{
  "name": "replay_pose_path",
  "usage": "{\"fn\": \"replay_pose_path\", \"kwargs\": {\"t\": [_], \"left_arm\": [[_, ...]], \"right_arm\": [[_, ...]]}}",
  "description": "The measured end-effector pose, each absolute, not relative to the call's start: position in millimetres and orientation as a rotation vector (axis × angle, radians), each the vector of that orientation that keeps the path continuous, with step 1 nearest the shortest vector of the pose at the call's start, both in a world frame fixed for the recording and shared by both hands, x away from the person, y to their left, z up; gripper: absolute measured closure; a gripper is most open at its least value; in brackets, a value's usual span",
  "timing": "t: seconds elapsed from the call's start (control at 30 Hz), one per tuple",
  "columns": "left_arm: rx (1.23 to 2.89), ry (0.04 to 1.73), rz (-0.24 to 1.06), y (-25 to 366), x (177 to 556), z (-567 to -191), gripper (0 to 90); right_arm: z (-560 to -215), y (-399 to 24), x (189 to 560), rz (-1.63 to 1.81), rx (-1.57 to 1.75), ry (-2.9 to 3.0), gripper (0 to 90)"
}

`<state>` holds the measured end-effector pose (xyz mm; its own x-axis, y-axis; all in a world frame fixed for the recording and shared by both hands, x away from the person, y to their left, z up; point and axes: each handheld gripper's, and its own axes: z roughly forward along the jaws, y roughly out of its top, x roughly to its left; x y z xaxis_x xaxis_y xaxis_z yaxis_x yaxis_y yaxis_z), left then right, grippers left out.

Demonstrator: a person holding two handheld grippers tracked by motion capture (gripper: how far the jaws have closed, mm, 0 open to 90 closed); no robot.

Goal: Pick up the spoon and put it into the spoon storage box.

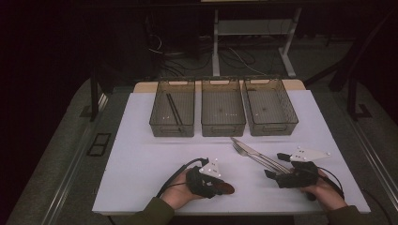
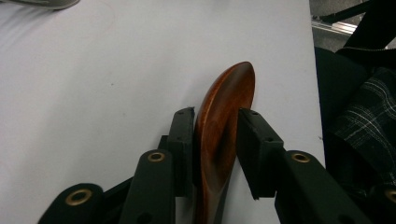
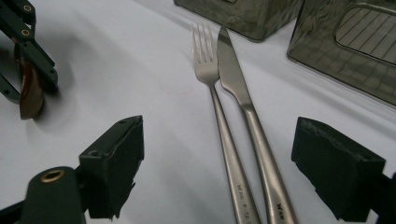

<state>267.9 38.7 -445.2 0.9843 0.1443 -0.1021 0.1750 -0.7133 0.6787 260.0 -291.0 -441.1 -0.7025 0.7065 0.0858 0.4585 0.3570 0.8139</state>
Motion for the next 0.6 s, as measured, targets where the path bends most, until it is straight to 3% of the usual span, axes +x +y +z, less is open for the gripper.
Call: {"fn": "replay_pose_path", "kwargs": {"t": [0.3, 0.6], "left_arm": [[2.396, 0.193, -0.063, 36.3, 264.8, -443.7, 78.6], [2.397, 0.197, -0.070, 36.1, 264.3, -443.0, 79.6]], "right_arm": [[-441.3, -290.6, 259.9, 1.263, 1.035, 2.345, 16.4], [-441.1, -290.8, 259.9, 1.264, 1.033, 2.345, 16.4]]}}
